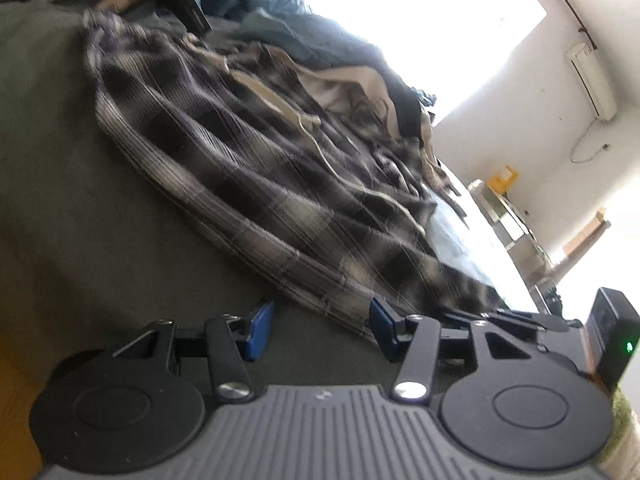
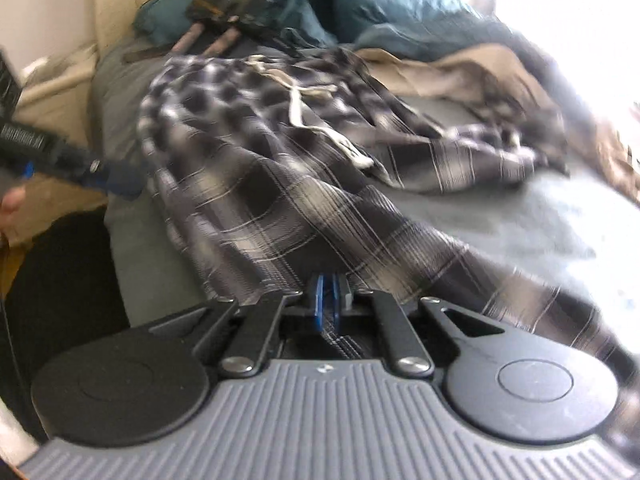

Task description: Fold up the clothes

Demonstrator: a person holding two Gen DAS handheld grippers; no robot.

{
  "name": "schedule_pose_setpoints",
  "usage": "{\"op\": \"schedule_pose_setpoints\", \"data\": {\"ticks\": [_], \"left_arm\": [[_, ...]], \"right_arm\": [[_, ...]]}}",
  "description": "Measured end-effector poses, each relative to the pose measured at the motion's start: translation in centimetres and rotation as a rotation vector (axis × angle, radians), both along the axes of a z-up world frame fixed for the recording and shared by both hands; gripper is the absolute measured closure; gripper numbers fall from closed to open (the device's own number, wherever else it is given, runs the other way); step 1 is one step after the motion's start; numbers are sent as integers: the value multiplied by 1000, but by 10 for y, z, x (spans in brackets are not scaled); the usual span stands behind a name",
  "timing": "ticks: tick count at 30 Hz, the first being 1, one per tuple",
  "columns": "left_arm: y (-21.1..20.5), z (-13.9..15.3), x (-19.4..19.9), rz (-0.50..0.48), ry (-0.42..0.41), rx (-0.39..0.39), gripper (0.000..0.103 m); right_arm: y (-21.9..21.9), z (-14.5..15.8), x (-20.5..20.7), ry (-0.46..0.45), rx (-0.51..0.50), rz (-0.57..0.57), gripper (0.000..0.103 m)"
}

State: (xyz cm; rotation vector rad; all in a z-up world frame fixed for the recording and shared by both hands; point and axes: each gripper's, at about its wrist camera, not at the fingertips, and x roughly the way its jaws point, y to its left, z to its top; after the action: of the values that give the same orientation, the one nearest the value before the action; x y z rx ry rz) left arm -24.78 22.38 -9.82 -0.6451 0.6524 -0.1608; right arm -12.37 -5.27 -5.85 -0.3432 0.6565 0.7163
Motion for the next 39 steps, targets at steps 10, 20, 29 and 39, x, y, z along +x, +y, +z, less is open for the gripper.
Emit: {"op": "schedule_pose_setpoints", "data": {"ticks": [10, 20, 29, 39], "left_arm": [[2, -5, 16, 21, 10, -26, 65], [4, -1, 26, 20, 31, -16, 76], [6, 0, 27, 9, 33, -12, 76], [7, 0, 28, 6, 33, -8, 76]], "right_arm": [[-3, 16, -23, -154, 12, -14, 99], [33, -10, -87, -308, -186, 291, 100], [54, -25, -75, -364, -344, 354, 98], [57, -27, -66, -308, -340, 371, 91]]}}
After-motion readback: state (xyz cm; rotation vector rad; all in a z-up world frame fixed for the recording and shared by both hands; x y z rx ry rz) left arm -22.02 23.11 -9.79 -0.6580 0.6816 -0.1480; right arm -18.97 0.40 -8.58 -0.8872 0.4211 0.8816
